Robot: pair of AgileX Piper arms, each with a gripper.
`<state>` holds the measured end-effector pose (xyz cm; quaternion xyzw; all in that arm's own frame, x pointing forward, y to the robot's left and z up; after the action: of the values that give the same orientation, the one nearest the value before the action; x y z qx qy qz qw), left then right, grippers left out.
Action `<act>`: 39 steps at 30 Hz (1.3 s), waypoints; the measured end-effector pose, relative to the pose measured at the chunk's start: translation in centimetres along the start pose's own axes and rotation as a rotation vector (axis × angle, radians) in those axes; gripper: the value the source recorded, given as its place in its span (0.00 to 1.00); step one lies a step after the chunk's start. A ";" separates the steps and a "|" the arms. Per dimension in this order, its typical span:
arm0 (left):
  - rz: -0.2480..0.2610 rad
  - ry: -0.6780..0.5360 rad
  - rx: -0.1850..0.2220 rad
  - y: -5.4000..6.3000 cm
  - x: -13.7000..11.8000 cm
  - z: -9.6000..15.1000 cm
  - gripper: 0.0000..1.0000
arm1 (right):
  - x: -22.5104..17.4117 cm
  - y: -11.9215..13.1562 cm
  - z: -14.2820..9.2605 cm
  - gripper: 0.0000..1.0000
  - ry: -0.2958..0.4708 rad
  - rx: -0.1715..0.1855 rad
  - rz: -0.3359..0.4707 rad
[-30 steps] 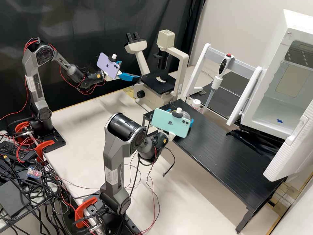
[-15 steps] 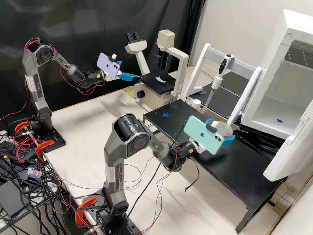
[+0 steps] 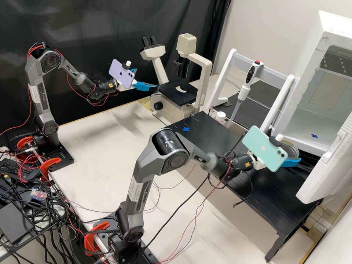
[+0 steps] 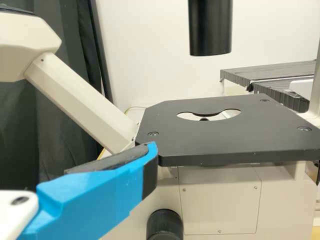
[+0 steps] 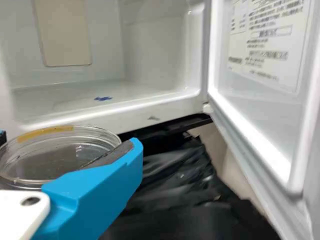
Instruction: Move the petri dish to the incubator
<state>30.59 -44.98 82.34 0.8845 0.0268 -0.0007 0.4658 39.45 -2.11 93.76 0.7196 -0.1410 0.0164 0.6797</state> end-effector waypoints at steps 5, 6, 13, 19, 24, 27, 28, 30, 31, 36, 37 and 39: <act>0.000 0.000 0.000 0.0 0.0 0.0 1.00 | 2.4 0.9 -0.2 0.00 -0.033 -0.003 0.020; 0.000 0.000 0.000 0.0 0.0 0.0 1.00 | 3.0 1.2 -0.3 0.00 -0.039 -0.003 0.027; 0.000 0.000 0.000 0.0 0.0 0.0 1.00 | 6.2 1.8 -0.9 0.00 -0.057 -0.027 0.039; 0.000 0.000 0.000 0.0 0.0 0.0 1.00 | 8.9 0.7 -2.0 0.00 -0.058 -0.029 0.032; 0.000 0.000 0.000 0.0 0.0 0.0 1.00 | 11.2 -0.4 -2.6 0.00 -0.065 -0.049 0.029; 0.000 0.000 0.000 0.0 0.0 0.0 1.00 | 12.3 -0.7 -3.0 0.00 -0.071 -0.047 0.034; 0.000 0.000 0.000 0.0 0.0 0.0 1.00 | 12.8 -0.8 -3.0 0.00 -0.074 -0.057 0.034; 0.000 0.000 0.000 0.0 0.0 0.0 1.00 | 13.4 -1.1 -3.0 0.00 -0.080 -0.073 0.039; 0.000 0.000 0.000 0.0 0.0 0.0 1.00 | 13.7 -1.1 -3.1 0.00 -0.086 -0.072 0.040; 0.000 0.000 0.000 0.0 0.0 0.0 1.00 | 14.8 -1.5 -2.7 0.00 -0.116 -0.070 0.031; 0.000 0.000 0.000 0.0 0.0 0.0 1.00 | 14.9 -1.5 -2.6 0.00 -0.120 -0.070 0.029; 0.000 0.000 0.000 0.0 0.0 0.0 1.00 | 15.2 -1.8 -2.4 0.00 -0.129 -0.071 0.026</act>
<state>30.59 -44.98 82.34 0.8845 0.0268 -0.0007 0.4658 54.85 -2.48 95.50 0.6926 -0.1944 -0.0259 0.6941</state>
